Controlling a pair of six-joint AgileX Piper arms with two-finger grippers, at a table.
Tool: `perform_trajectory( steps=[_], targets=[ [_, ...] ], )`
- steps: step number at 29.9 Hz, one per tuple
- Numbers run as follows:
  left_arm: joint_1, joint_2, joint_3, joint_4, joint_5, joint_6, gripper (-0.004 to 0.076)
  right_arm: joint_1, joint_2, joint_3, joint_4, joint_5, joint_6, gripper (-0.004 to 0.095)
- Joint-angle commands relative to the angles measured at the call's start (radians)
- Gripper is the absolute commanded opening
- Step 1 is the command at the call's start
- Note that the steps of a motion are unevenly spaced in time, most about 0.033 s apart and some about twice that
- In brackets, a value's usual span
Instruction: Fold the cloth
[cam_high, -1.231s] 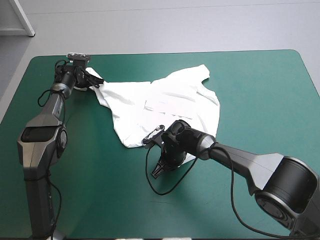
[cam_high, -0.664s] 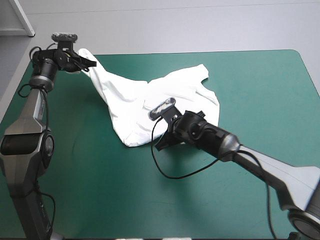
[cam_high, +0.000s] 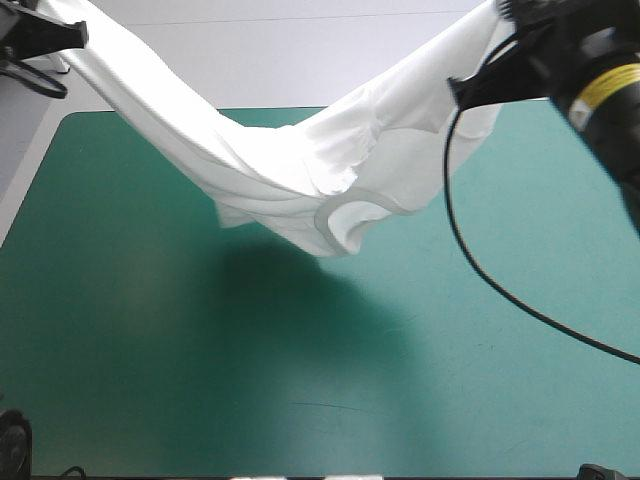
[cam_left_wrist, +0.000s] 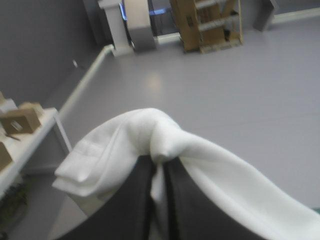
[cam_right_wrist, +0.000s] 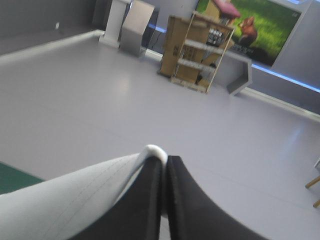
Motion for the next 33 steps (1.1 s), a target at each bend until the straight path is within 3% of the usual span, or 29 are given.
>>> perform_trajectory(
  steps=[1,10,14,20,25,27,33],
  targets=[
    [0.002,-0.124,-0.03,0.116,-0.113,-0.005,0.0024,-0.006,-0.042,-0.123,-0.056,-0.06,-0.066,-0.0017],
    [0.002,-0.302,-0.03,0.247,-0.108,-0.026,0.0022,-0.006,-0.073,-0.207,0.093,-0.063,-0.194,-0.0017],
    [0.002,-0.335,-0.03,0.243,-0.025,-0.011,0.0022,-0.006,-0.074,-0.207,0.152,-0.038,-0.196,-0.0017],
    [0.002,-0.271,0.003,0.237,0.11,-0.011,0.0021,-0.008,-0.009,-0.136,0.136,0.023,-0.158,-0.0017],
    [0.002,-0.159,0.073,0.23,0.103,-0.029,0.0021,-0.044,0.099,-0.045,0.073,0.012,-0.078,-0.0017],
    [0.002,-0.1,0.102,0.216,0.073,-0.037,0.0021,-0.109,0.156,-0.013,0.13,-0.024,-0.047,-0.0018],
    [0.002,0.054,0.19,0.151,-0.033,-0.037,0.0021,-0.354,0.359,0.011,0.47,-0.137,-0.068,-0.0017]
  ],
)
